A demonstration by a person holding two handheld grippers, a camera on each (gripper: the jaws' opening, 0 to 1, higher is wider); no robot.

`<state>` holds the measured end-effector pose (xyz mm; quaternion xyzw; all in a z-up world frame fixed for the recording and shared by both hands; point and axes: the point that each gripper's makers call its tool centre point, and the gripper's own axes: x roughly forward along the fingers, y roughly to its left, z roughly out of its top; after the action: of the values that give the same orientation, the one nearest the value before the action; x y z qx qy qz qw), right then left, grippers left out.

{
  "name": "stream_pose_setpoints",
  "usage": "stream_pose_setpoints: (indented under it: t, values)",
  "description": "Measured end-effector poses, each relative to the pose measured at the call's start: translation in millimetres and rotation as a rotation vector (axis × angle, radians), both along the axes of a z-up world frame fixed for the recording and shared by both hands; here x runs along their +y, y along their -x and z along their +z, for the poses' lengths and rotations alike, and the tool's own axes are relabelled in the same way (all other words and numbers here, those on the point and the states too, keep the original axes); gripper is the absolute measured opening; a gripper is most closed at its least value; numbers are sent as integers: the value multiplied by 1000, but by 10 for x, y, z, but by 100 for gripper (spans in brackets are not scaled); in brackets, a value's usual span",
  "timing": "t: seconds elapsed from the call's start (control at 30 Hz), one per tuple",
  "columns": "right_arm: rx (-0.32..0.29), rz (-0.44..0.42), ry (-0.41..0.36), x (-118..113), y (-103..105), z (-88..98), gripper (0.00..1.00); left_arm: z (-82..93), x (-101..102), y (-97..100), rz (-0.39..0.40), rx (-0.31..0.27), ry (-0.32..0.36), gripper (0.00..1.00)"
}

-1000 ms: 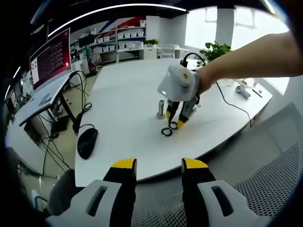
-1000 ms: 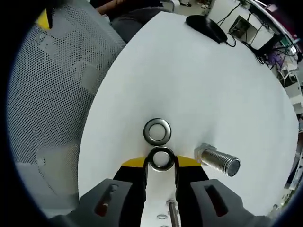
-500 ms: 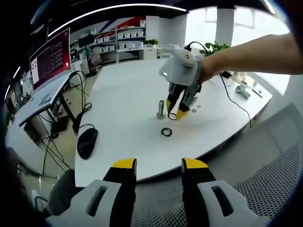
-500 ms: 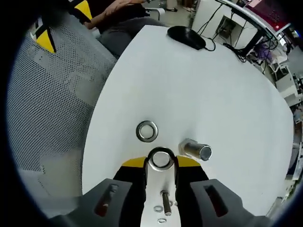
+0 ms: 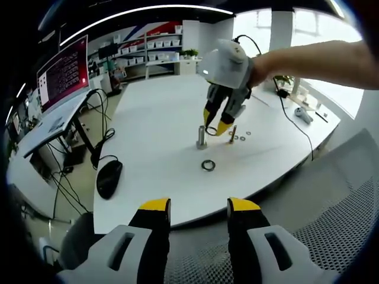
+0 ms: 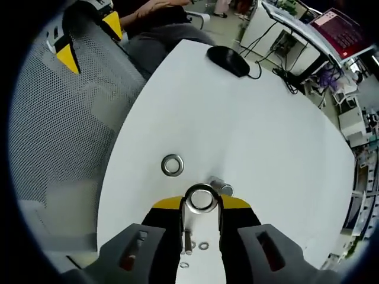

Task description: Place the washer onto the threaded stud by aligning its center hole with the stud, sliding it down to the base, and recovering from edge contact or off-axis alignment until the washer reaches the visible bottom stop.

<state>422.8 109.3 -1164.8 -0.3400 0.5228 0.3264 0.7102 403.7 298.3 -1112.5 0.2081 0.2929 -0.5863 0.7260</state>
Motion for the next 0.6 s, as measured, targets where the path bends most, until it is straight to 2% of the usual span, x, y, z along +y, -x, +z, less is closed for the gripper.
stream_pose_setpoints:
  t: [0.07,0.3,0.47,0.6]
  values:
    - [-14,2,12,-20,-26,23,23,0,-1,0,0,0,0,37]
    - [-26,21,74,-77,-99,-67,23,-2,-1,-1,1,0,0,37]
    - [-71,12,98,-97,-228,-106,22,2,-5,-1,2,0,1,37]
    - [-45,11,94,-123,-254,-117,22,3,-4,-1,2,0,0,37]
